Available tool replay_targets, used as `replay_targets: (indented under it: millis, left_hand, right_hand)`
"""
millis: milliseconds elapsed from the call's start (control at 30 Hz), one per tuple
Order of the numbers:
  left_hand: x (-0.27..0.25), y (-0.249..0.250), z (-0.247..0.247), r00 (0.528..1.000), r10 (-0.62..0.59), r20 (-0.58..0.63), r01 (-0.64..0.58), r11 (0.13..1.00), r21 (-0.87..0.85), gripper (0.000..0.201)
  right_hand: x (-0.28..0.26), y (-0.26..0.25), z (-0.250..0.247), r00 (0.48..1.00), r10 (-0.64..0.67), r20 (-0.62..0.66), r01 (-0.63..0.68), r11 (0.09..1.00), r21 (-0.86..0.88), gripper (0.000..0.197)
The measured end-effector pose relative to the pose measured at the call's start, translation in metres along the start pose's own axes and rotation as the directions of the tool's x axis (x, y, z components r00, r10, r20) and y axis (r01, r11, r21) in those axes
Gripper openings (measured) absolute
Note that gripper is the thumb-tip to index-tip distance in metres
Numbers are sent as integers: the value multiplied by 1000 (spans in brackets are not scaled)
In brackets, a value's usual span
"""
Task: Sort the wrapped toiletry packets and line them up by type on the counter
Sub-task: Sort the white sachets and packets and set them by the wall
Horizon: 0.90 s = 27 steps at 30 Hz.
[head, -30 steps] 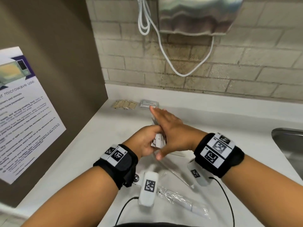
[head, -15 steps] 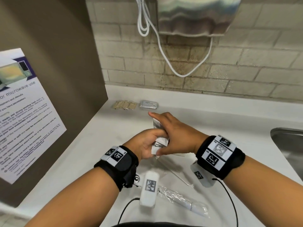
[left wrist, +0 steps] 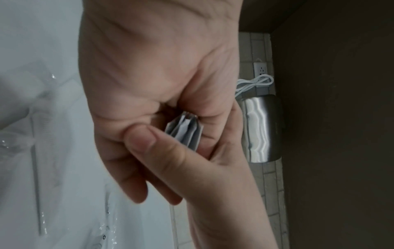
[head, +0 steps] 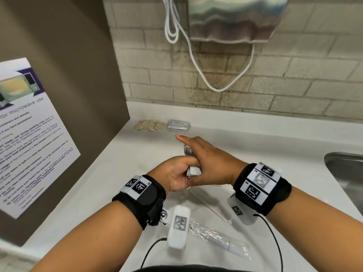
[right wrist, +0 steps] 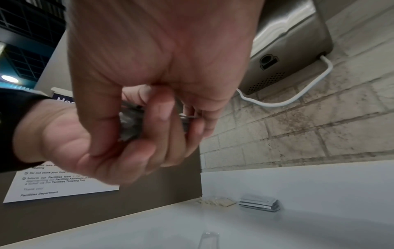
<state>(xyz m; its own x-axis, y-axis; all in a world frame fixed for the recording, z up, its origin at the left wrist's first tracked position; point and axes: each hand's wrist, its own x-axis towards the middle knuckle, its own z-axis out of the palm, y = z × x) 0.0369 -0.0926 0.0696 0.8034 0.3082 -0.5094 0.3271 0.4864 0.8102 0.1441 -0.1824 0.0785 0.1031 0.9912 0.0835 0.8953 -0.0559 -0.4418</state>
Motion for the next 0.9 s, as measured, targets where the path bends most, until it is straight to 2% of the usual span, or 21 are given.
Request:
replay_targets:
  millis: [67, 233, 367, 500, 600, 800, 867, 900]
  left_hand:
    - [1, 1, 0, 1000, 15, -14, -15, 1000, 2, 19]
    - [3, -1, -1, 999, -36, -37, 38, 998, 49, 20]
    - [2, -1, 1, 999, -3, -32, 5, 999, 42, 23]
    - [5, -3, 2, 997, 71, -44, -71, 997, -12, 24]
    - [7, -4, 3, 995, 82, -54, -83, 996, -18, 24]
    - [8, -9, 4, 992, 84, -90, -86, 996, -15, 23]
    - [7, -9, 5, 991, 89, -97, -92, 995, -29, 22]
    - [6, -8, 6, 989, 104, -103, -108, 993, -39, 21]
  right_hand:
    - [-1, 0, 1, 999, -29, -13, 29, 1000, 4, 116]
    - [-1, 1, 4, 994, -103, -30, 103, 995, -6, 107]
    - [-2, 4, 2, 995, -97, -23, 97, 995, 4, 107]
    - [0, 2, 1, 996, -55, -64, 58, 997, 44, 76]
    - [1, 3, 3, 998, -57, -36, 59, 996, 67, 81]
    - [0, 2, 6, 991, -98, -93, 97, 995, -16, 68]
    - [1, 5, 8, 992, -96, -85, 95, 995, -17, 74]
    - [1, 6, 8, 995, -78, -66, 78, 997, 2, 84]
